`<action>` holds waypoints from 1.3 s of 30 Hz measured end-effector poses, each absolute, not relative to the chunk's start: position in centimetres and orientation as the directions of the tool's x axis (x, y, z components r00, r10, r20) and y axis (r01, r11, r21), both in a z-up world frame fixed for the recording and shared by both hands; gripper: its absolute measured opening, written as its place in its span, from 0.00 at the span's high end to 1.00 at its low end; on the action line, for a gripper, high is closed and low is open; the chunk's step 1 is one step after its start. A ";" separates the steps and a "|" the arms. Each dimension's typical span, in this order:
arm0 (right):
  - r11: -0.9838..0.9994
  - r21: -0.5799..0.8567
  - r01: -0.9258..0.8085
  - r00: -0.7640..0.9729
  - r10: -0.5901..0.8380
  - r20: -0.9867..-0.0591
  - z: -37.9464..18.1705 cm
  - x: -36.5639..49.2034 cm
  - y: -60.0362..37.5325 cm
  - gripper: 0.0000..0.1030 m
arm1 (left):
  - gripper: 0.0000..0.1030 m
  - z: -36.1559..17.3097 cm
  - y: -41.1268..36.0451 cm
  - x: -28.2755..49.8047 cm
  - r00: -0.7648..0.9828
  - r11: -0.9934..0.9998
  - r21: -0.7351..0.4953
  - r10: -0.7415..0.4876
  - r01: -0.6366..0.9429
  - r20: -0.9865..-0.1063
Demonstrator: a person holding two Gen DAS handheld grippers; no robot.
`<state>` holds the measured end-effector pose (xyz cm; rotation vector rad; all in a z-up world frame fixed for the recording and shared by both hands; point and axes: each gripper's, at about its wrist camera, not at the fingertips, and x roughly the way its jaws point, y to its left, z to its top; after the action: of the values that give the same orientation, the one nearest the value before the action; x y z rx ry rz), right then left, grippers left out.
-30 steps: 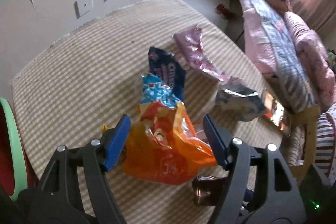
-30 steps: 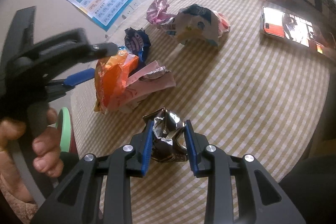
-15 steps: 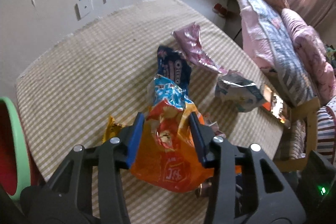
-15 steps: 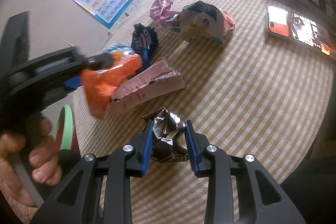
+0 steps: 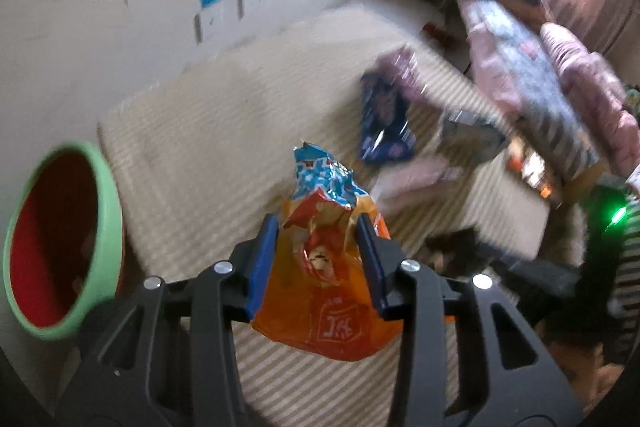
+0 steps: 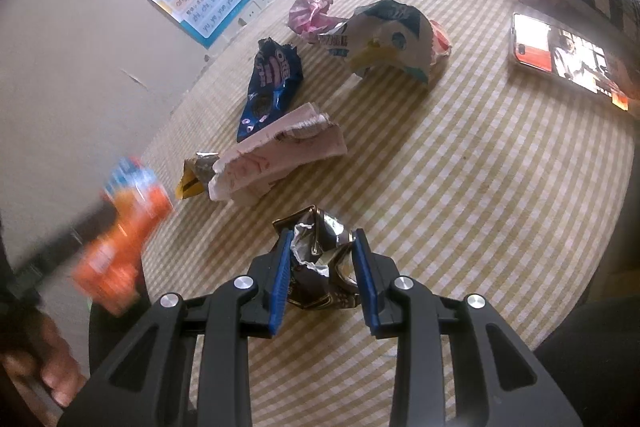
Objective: Collect trash
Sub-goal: 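Lift the orange chip bag with the left gripper while the right gripper holds the foil wrapper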
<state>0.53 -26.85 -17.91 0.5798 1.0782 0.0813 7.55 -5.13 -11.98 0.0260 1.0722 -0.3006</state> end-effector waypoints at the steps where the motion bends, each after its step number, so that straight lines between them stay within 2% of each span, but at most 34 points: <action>1: 0.851 0.480 0.211 0.483 0.336 -0.808 -17.9 0.6 -26.8 0.70 | 0.61 -13.0 -4.7 7.4 0.419 0.961 -0.137 -0.230 0.240 -0.878; 4: 0.859 0.469 0.203 0.476 0.332 -0.814 -17.9 0.6 -26.5 0.70 | 0.61 -15.0 -4.1 7.0 0.374 0.967 -0.149 -0.220 0.208 -0.901; 6: 0.863 0.466 0.196 0.471 0.334 -0.817 -17.8 0.6 -26.3 0.69 | 0.56 -15.6 -4.0 6.7 0.362 0.966 -0.149 -0.219 0.211 -0.906; 12: 0.880 0.446 0.164 0.440 0.339 -0.831 -17.9 0.7 -25.4 0.55 | 0.49 -15.9 -3.7 6.0 0.344 0.962 -0.170 -0.236 0.212 -0.909; 16: 0.886 0.434 0.162 0.427 0.334 -0.841 -18.2 0.8 -25.2 0.54 | 0.49 -15.9 -3.2 4.9 0.340 0.959 -0.191 -0.255 0.210 -0.905; 17: 0.888 0.432 0.160 0.425 0.333 -0.842 -18.3 0.7 -25.2 0.56 | 0.49 -15.8 -3.1 4.6 0.344 0.958 -0.192 -0.258 0.212 -0.903; 18: 0.889 0.430 0.154 0.423 0.334 -0.842 -18.3 0.7 -25.1 0.62 | 0.49 -15.7 -3.1 4.5 0.347 0.958 -0.193 -0.259 0.214 -0.901; 19: 0.893 0.426 0.147 0.422 0.333 -0.844 -18.3 0.7 -24.9 0.74 | 0.49 -15.6 -3.0 4.3 0.347 0.956 -0.196 -0.263 0.218 -0.900; 22: 0.902 0.412 0.130 0.432 0.323 -0.842 -18.1 0.8 -24.4 0.77 | 0.49 -15.3 -2.7 3.9 0.349 0.953 -0.206 -0.275 0.223 -0.896; 34: 0.905 0.406 0.126 0.433 0.318 -0.844 -18.1 0.7 -24.4 0.77 | 0.49 -16.6 -3.1 3.6 0.298 0.944 -0.234 -0.299 0.233 -0.907; 38: 0.906 0.405 0.126 0.434 0.317 -0.843 -18.0 0.8 -24.3 0.77 | 0.49 -17.0 -4.1 3.4 0.302 0.940 -0.210 -0.289 0.270 -0.908; 39: 0.906 0.405 0.126 0.434 0.317 -0.843 -18.1 0.7 -24.3 0.77 | 0.53 -17.3 -4.2 3.4 0.297 0.940 -0.204 -0.284 0.274 -0.912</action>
<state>0.75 -24.32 -18.08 0.4454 1.1258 0.1237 3.40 -4.24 -17.27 -0.0093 1.2139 -0.3714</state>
